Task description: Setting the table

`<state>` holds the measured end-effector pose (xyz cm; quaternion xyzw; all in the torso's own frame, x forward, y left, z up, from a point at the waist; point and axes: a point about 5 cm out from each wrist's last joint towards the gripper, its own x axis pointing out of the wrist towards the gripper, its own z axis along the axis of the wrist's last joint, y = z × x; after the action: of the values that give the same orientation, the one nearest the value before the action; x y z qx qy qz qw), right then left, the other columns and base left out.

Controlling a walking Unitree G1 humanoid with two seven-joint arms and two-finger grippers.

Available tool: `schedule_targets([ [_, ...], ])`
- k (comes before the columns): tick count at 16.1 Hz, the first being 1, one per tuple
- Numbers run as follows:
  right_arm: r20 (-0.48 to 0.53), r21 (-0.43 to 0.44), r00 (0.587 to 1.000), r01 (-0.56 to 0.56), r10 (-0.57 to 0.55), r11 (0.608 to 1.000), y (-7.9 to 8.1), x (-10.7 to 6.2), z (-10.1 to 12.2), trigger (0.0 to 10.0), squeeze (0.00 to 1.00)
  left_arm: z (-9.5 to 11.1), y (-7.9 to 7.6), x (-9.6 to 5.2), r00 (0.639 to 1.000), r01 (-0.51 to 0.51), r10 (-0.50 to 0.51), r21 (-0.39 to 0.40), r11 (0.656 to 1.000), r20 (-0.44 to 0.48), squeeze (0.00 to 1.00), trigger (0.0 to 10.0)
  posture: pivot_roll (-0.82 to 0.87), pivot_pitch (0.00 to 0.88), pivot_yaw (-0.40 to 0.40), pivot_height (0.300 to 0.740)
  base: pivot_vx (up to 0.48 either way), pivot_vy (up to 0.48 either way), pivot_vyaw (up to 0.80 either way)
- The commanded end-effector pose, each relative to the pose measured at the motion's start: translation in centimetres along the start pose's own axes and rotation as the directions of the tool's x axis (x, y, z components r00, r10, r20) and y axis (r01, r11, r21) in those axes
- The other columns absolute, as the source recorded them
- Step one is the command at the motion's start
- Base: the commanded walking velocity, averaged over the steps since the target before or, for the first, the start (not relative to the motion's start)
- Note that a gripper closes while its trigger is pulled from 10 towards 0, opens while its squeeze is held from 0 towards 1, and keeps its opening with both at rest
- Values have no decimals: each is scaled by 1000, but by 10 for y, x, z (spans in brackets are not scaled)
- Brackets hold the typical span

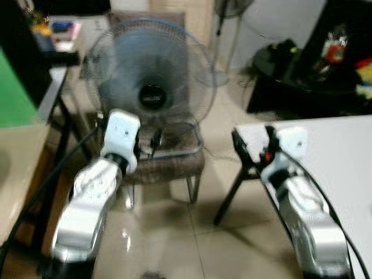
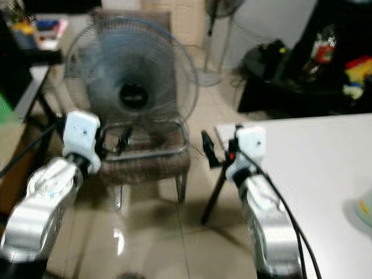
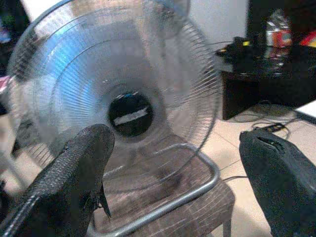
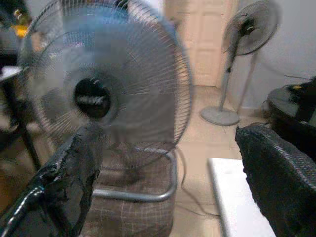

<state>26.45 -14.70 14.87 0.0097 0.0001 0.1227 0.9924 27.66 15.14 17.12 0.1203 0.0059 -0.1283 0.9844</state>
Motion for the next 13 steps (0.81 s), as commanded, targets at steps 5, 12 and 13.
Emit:
schedule_targets([
  [5, 12, 34, 1000, 23, -23, 999, -5, -2, -1, 10000, 1000, 1, 1, -1, 1000, -13, 13, 7, 1000, 3, 0, 10000, 94, 0, -48, 740, 0, 0, 800],
  [12, 51, 40, 986, 154, -156, 987, -23, -6, 1, 10000, 1000, -6, 4, -2, 999, -18, 18, -5, 1000, -29, 0, 10000, 93, 0, -42, 740, 0, 0, 571],
  [13, 34, 41, 987, 153, -154, 987, -20, -4, -1, 10000, 937, -5, 5, -1, 999, -21, 20, -10, 1000, -28, 0, 10000, 95, 0, -45, 740, 0, 262, 0],
])
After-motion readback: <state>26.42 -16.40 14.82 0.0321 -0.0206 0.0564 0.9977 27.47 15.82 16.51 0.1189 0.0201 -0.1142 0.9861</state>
